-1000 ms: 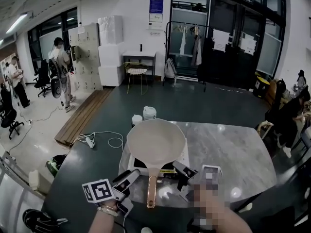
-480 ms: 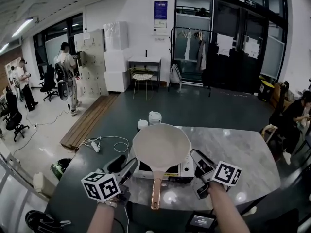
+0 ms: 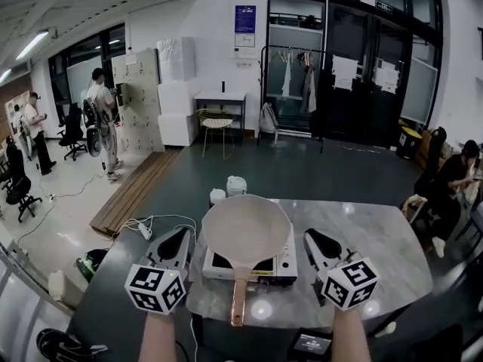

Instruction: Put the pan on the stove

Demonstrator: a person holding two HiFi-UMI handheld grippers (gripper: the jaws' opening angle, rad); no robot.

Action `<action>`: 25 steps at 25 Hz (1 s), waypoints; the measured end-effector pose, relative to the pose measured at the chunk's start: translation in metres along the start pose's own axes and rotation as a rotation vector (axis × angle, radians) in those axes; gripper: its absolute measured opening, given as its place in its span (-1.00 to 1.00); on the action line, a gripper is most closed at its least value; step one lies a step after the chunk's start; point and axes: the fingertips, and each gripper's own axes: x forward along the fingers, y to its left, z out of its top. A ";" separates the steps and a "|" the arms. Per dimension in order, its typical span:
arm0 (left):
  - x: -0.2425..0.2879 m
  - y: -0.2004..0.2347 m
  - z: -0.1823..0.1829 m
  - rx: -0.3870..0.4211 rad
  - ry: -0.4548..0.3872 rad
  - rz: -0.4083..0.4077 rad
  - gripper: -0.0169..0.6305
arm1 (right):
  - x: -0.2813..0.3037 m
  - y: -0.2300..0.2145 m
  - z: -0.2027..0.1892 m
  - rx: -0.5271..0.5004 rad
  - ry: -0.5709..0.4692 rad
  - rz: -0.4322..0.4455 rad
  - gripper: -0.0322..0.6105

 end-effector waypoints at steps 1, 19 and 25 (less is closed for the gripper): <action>-0.001 0.003 0.002 0.009 -0.008 0.011 -0.91 | 0.001 0.001 0.001 -0.025 0.003 0.005 -0.76; -0.001 0.019 0.029 0.052 -0.094 0.094 -0.91 | 0.005 0.000 0.004 -0.105 0.017 -0.027 -0.77; 0.002 0.014 0.029 0.050 -0.094 0.091 -0.91 | 0.008 -0.001 0.002 -0.108 0.021 -0.023 -0.77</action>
